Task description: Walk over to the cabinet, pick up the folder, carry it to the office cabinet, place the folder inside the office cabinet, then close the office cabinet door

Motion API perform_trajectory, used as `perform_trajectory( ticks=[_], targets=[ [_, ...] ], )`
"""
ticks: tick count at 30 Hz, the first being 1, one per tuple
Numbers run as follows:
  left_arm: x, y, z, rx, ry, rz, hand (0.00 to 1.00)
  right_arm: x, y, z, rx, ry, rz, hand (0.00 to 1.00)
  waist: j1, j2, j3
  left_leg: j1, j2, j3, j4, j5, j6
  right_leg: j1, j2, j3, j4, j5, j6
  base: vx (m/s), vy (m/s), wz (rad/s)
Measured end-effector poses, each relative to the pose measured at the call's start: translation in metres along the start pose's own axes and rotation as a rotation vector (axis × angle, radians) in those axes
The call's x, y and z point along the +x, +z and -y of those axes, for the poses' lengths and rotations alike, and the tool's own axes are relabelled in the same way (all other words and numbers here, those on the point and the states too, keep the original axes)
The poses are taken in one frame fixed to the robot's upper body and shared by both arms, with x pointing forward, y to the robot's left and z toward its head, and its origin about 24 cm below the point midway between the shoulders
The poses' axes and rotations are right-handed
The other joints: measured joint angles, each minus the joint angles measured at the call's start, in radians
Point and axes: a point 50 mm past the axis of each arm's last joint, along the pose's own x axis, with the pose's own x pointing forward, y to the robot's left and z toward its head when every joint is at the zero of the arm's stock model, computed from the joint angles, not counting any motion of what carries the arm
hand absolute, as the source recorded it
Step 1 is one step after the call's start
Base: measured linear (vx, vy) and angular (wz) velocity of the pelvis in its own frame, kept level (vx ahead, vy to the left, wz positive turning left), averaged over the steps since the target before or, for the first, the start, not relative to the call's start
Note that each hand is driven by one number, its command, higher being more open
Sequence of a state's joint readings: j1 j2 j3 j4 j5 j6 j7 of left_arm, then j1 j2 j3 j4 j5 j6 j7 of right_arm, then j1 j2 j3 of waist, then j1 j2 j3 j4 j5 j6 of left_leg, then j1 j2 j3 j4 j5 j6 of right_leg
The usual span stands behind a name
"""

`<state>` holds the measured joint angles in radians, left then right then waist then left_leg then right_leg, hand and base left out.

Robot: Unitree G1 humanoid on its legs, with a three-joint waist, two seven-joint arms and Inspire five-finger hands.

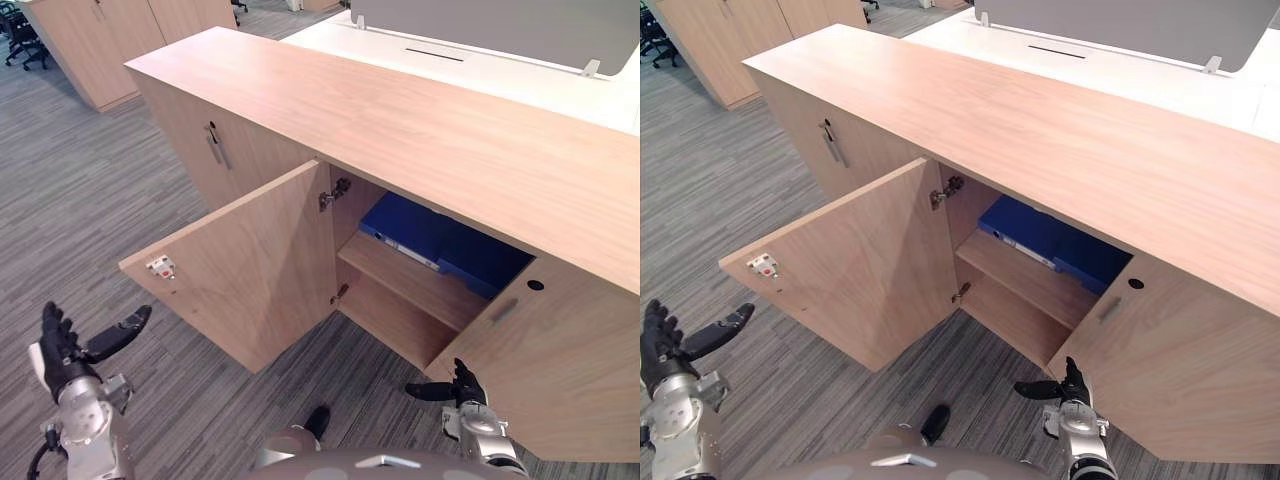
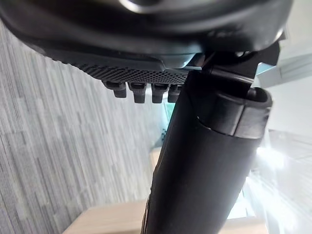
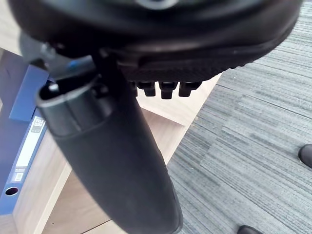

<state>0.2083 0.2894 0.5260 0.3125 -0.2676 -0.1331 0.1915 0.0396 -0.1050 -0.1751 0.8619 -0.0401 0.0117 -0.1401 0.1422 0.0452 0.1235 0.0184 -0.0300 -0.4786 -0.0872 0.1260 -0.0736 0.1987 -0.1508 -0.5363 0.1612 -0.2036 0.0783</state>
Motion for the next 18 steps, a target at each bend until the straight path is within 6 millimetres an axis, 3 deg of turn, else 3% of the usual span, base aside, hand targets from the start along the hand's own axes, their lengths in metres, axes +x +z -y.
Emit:
perform_trajectory(
  ticks=[12, 18],
  targets=[
    [-0.002, 0.0, 0.037, 0.046, -0.212, 0.0, 1.0, 0.0, -0.001, 0.001, -0.016, 0.008, -0.003, 1.0, -0.033, 0.004, 0.001, 0.022, 0.024, 0.06, -0.006, -0.007, -0.001, -0.007, 0.015, 0.069, -0.009, 0.015, -0.008, -0.01, -0.034, -0.15],
    [-0.003, -0.002, 0.038, 0.05, -0.21, -0.005, 1.0, -0.001, -0.006, 0.005, -0.034, 0.01, -0.015, 1.0, -0.036, 0.005, 0.001, 0.025, 0.03, 0.065, -0.006, -0.009, -0.004, -0.007, 0.02, 0.075, -0.009, 0.015, -0.008, 0.0, -0.044, -0.04]
  ],
)
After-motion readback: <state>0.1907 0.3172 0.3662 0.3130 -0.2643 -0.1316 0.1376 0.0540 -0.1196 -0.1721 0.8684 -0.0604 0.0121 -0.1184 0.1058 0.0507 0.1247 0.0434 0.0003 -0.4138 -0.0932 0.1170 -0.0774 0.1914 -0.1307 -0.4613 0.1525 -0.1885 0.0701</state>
